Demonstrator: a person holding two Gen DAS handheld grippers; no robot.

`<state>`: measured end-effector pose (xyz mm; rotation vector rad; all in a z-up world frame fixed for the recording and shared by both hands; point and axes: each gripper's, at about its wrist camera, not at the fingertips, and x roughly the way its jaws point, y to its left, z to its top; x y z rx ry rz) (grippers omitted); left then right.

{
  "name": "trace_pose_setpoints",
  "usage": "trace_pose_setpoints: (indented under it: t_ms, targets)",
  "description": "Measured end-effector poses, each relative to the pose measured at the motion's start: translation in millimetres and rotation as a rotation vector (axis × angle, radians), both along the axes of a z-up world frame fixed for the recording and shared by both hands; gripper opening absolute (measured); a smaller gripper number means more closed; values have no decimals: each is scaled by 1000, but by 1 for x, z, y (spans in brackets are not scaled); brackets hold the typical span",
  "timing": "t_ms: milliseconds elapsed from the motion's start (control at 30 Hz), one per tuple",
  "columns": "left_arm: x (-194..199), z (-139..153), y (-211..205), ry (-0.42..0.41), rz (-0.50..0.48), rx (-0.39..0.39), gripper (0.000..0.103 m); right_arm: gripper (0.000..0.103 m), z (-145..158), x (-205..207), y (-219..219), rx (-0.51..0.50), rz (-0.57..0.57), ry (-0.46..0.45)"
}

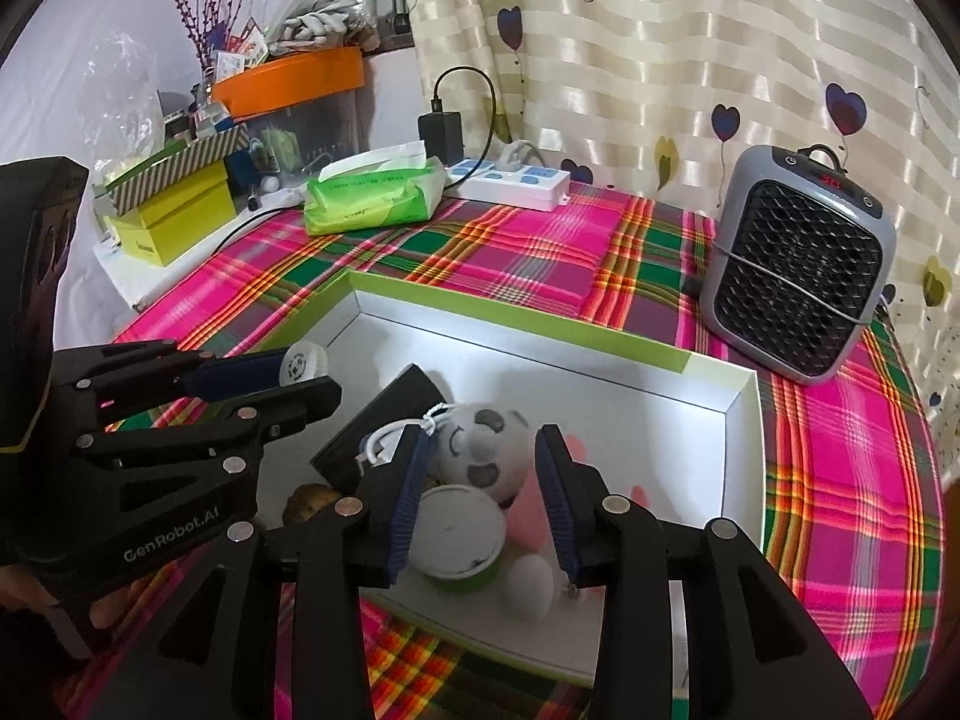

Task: Organize objects
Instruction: 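Lower the white cylinder into the box and open the left gripper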

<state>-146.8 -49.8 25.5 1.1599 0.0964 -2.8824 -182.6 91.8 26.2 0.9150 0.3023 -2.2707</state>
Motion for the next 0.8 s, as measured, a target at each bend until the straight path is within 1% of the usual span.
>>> trace_pose_setpoints:
  t_ms: [333,467,533,633,800]
  targets:
    - [15,7,4,22,-19,20,25,39,5,18,18,-34,-40,-3]
    - [19,10,8,31,-31,12,25,39,6,29,25,-54,-44,-3]
    - [15,7,11,21,-43,0,25,39,5,32,25,-56,-46,-8]
    - [10,-2,11,-16,-34,-14,26,39,2,34,25,-53,-49,-16]
    - [12,-2,6,-14,-23,8,26,39,2,38,29,-60,-52,-17]
